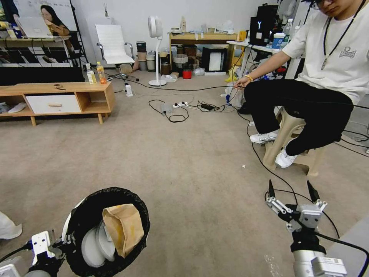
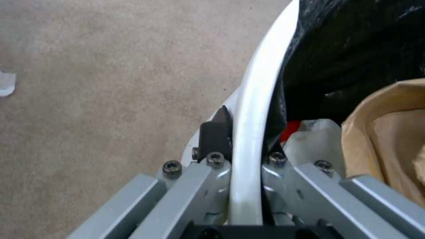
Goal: Pick up the trash bin and place the garbage on the floor into it.
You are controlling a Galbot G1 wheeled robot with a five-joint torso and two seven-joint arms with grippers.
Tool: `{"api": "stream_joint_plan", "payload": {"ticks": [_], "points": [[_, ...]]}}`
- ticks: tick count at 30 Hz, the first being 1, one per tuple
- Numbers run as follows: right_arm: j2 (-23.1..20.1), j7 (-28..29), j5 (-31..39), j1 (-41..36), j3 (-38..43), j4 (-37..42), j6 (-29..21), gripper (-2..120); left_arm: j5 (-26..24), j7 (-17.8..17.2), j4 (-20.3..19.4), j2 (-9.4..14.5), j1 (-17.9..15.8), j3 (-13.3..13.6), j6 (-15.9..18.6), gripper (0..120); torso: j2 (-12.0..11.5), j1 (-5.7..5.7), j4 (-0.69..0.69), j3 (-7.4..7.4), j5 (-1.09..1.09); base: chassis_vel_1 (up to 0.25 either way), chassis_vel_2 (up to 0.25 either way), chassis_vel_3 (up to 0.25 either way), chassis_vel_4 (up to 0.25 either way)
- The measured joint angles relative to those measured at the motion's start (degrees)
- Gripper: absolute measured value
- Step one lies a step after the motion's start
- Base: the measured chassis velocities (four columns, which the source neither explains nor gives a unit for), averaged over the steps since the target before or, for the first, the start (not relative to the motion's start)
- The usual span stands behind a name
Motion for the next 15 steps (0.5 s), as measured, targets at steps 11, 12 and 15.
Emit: {"api": "stream_joint_plan", "payload": {"ticks": [11, 12, 15], "points": [[0.46, 0.13, -0.09, 0.05, 0.63, 0.23, 0.66, 100, -0.07, -0.03, -0.79, -0.33, 0.16, 0.58, 0.70, 1, 0.00, 0.00, -0.01, 0.00, 0.00, 0.000, 0.000, 0.000, 0.000], [0.46, 0.13, -0.09, 0.05, 0.63, 0.23, 0.66, 100, -0.07, -0.03, -0.79, -0.33, 0.16, 0.58, 0.70, 1, 0.00, 0.00, -0.01, 0.00, 0.00, 0.000, 0.000, 0.000, 0.000], [0.50, 0.11, 0.00, 0.04, 0.61, 0.30, 0.80, 100, -0.07, -0.03, -1.04, -0.47, 0.23, 0.61, 0.78, 1, 0.00, 0.00, -0.01, 0.00, 0.00, 0.000, 0.000, 0.000, 0.000]]}}
